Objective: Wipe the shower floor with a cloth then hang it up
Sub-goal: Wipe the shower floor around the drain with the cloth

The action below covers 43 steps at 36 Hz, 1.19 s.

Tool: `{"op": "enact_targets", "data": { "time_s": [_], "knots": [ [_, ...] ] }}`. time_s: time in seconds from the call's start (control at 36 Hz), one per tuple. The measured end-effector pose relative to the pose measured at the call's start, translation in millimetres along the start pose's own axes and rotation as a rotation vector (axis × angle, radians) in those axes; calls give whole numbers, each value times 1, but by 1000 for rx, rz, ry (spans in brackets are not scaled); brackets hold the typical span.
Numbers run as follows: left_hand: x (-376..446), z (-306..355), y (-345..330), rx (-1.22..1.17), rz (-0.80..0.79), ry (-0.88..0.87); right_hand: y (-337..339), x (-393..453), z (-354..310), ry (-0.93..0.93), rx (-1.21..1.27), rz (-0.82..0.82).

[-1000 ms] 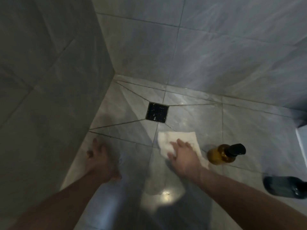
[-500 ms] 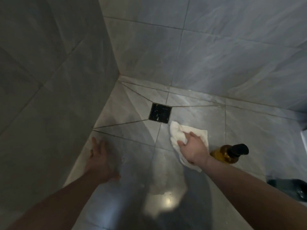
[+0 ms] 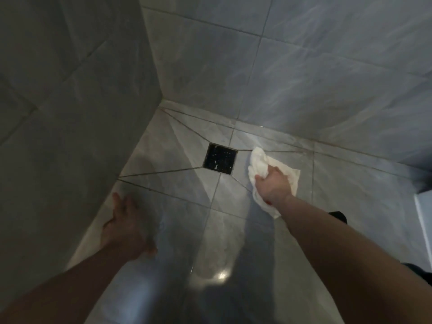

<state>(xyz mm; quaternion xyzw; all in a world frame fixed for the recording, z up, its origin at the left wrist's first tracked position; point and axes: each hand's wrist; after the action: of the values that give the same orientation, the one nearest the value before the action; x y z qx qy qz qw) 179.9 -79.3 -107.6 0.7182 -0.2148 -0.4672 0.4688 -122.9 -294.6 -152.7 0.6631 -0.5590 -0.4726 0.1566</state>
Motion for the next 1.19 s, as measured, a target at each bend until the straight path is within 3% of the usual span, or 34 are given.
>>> {"op": "enact_targets", "data": {
  "time_s": [0.14,0.25,0.36,0.61,0.72,0.86,1.03,1.19],
  "knots": [
    [5,-4,-4,-39,-16,20,-4,-21,-3,78,-118,-55],
    [2,-2,1,-27,-28,13,-22,-96,2,305,-243,-209],
    [4,2,1,-2,-30,11,-36,-138,11,368,-317,-386],
    [3,1,-3,131,-83,-76,-22,-49,-4,263,-187,-212],
    [2,-2,-2,40,-83,-6,-30,-15,-14,154,-152,-158],
    [0,-1,2,30,-85,65,-38,-66,-13,293,-254,-259],
    [-3,-2,5,-43,-85,100,-70,-162,-12,497,-400,-515],
    [-4,-4,3,-38,-67,49,-63,-162,-17,498,-373,-520]
  ]
}}
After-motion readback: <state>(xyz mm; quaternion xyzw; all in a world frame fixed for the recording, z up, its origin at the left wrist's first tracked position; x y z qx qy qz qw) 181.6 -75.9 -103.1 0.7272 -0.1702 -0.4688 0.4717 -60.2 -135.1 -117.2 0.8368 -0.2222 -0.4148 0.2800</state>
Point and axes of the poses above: each hand's wrist, its own x-axis towards the middle knuckle, its own y-axis out of the back of the hand, z = x × y, and after that the axes turned 12 degrees about x, right-handed
